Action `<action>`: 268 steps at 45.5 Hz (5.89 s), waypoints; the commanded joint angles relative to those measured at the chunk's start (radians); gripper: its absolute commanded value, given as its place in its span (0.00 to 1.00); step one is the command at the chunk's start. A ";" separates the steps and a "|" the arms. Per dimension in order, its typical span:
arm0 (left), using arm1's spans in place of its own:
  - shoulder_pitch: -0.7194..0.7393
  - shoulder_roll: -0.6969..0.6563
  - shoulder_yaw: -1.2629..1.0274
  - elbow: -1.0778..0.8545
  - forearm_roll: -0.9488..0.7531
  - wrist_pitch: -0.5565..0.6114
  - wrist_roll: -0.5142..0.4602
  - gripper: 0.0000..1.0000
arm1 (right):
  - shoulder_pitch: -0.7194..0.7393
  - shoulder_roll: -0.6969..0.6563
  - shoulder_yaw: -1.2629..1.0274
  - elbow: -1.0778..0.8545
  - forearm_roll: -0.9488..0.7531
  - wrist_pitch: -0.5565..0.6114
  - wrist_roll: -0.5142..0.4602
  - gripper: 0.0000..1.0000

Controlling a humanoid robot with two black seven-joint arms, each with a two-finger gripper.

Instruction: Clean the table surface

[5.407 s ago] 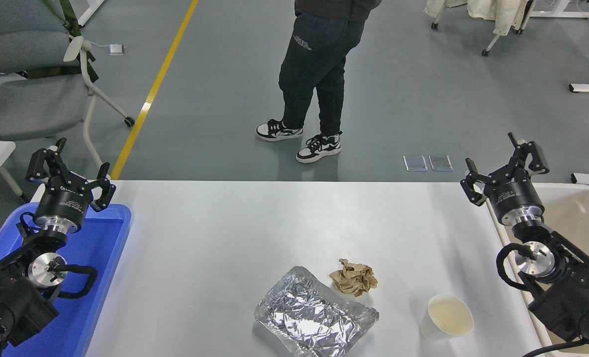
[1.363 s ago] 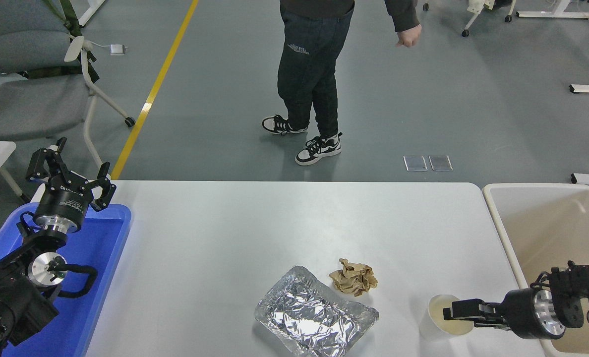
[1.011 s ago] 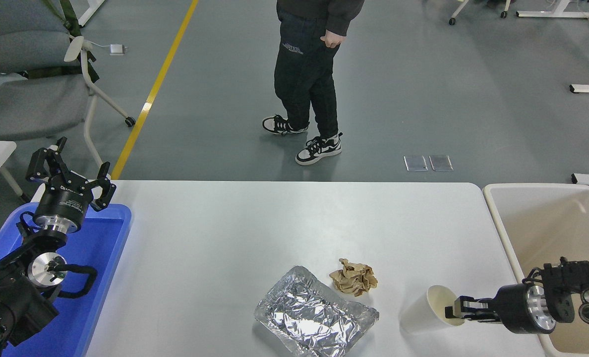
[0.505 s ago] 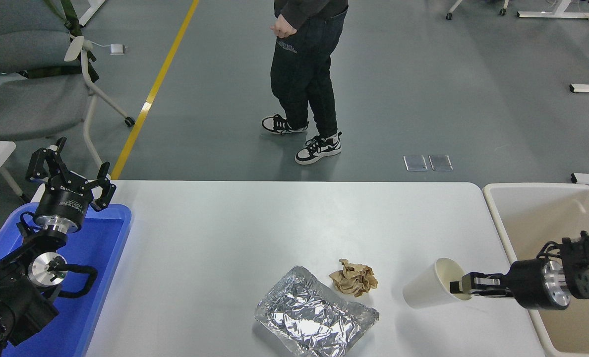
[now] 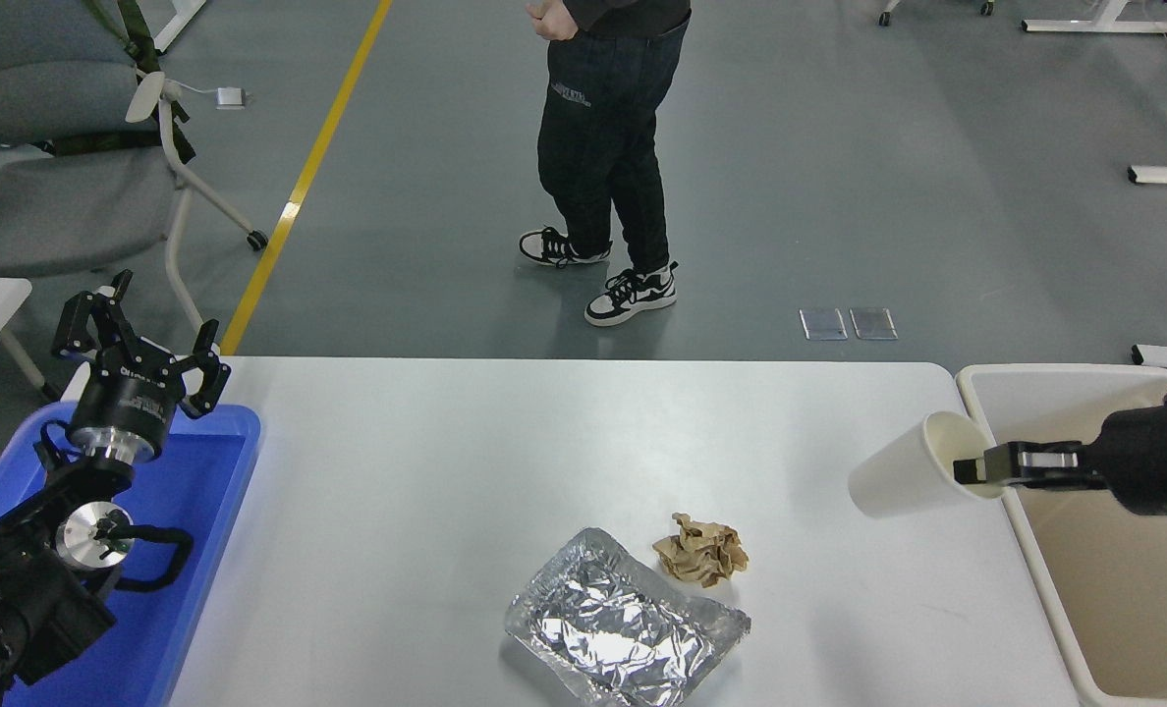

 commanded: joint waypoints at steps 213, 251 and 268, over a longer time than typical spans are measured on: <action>0.002 0.000 0.000 0.000 -0.001 0.003 0.000 1.00 | -0.637 0.871 0.949 -0.764 0.825 -0.449 0.236 1.00; 0.002 0.000 0.000 0.001 -0.001 0.003 0.000 1.00 | -0.555 1.027 0.911 -0.804 0.683 -0.465 0.205 1.00; 0.000 0.000 0.000 0.000 -0.001 0.001 0.000 1.00 | -0.613 0.829 0.758 -0.536 0.707 -0.465 0.129 1.00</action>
